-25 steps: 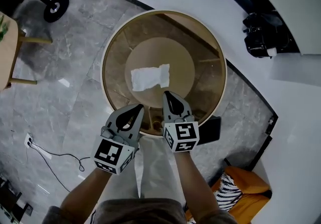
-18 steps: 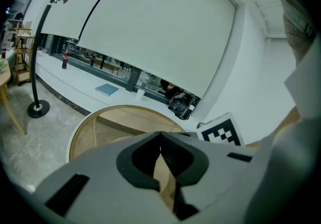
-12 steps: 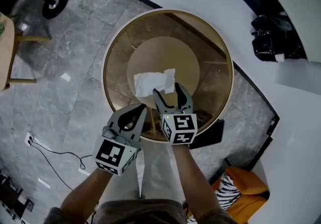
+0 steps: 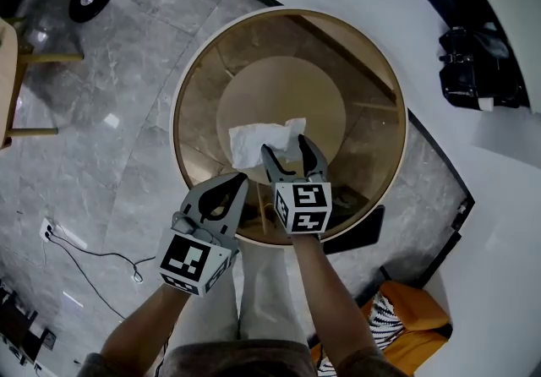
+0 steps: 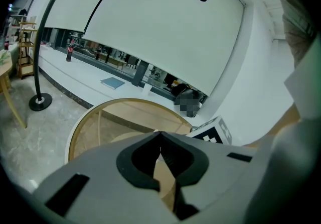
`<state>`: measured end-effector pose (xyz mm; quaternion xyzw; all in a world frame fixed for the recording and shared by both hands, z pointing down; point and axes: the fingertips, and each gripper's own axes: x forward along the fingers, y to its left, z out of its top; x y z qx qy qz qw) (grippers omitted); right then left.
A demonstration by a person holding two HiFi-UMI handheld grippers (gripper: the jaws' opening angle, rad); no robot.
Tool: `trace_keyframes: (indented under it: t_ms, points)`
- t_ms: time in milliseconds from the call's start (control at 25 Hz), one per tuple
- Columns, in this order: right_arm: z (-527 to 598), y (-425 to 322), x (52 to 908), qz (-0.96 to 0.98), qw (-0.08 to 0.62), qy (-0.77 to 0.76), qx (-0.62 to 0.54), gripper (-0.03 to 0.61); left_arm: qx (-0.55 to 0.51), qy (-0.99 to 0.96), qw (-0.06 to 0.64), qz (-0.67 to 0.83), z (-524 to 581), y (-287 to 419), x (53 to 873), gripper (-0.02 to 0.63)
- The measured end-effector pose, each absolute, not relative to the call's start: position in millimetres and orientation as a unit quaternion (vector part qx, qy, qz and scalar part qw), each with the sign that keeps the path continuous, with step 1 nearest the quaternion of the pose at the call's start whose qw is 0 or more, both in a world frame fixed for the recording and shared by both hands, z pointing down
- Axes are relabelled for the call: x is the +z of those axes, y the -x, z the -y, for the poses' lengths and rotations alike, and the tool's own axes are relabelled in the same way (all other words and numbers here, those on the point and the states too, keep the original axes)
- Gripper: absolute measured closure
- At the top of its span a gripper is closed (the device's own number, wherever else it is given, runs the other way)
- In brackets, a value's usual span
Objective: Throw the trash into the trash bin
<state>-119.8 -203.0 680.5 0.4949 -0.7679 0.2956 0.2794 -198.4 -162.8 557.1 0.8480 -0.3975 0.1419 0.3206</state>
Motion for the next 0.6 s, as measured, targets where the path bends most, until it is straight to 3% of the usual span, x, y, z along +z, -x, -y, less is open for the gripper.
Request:
trace_keyframes:
  t_ms: [320,520,600]
  points:
    - [199,116,689,0.757,0.29,-0.497,0.31,0.263,0.144,-0.847,0.328,0.392,160,196,562,0.594]
    - [195,109,690,0.752,0.304,-0.494,0.314,0.506,0.146,-0.849,0.326,0.389,160,192,560,0.594]
    - [194,109,688,0.753,0.303,-0.492,0.314,0.547,0.146,-0.85,0.325,0.388,160,192,559,0.594]
